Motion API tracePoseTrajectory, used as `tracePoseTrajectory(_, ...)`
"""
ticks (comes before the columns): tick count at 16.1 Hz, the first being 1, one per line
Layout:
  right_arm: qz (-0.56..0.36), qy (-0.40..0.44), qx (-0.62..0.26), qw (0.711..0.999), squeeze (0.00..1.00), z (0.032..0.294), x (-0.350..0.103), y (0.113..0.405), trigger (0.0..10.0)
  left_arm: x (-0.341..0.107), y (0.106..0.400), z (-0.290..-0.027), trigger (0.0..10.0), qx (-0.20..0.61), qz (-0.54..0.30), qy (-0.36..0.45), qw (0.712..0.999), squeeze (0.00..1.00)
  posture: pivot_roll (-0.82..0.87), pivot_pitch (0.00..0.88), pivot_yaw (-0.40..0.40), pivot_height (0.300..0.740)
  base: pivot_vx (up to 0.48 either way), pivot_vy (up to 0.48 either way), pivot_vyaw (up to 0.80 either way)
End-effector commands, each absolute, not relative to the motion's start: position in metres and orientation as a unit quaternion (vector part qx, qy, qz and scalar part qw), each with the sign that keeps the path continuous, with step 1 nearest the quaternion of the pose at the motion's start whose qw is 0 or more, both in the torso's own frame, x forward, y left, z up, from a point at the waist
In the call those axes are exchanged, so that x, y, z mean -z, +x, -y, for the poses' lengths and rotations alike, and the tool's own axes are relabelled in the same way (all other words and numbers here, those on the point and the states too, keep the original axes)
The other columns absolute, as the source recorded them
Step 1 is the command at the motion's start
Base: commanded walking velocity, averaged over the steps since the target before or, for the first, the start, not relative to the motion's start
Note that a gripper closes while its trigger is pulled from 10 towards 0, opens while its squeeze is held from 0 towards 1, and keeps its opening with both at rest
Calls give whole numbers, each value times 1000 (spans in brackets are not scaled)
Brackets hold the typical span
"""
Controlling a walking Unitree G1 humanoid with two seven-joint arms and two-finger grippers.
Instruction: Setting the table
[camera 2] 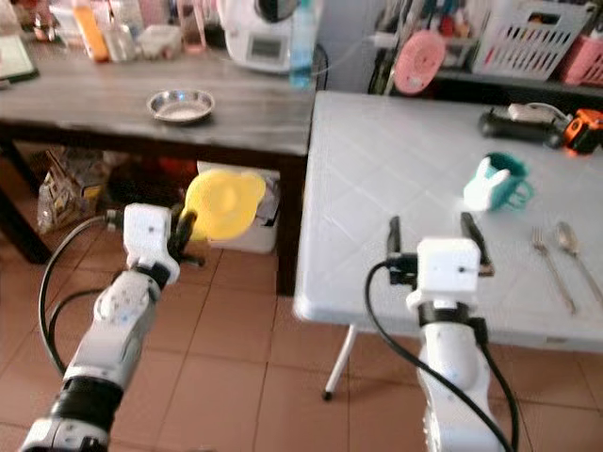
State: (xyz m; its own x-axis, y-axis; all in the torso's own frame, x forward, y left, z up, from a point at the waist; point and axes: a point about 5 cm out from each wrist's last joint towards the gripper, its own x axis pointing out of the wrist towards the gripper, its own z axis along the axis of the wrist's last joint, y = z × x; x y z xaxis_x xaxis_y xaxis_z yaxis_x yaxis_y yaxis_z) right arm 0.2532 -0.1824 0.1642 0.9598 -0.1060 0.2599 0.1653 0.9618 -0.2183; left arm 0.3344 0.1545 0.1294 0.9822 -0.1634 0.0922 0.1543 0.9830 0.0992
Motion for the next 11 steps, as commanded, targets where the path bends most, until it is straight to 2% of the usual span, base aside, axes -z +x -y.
tracePoseTrajectory(1,135,-118,65,982,0,179,-168,255,10000,-126,334,-166,10000,64,47,53,995,0,211,54,-69,740,0,416,0)
tracePoseTrajectory(11,129,-117,75,982,0,180,-164,247,10000,-118,334,-159,10000,80,33,58,995,0,182,77,-48,740,0,419,0)
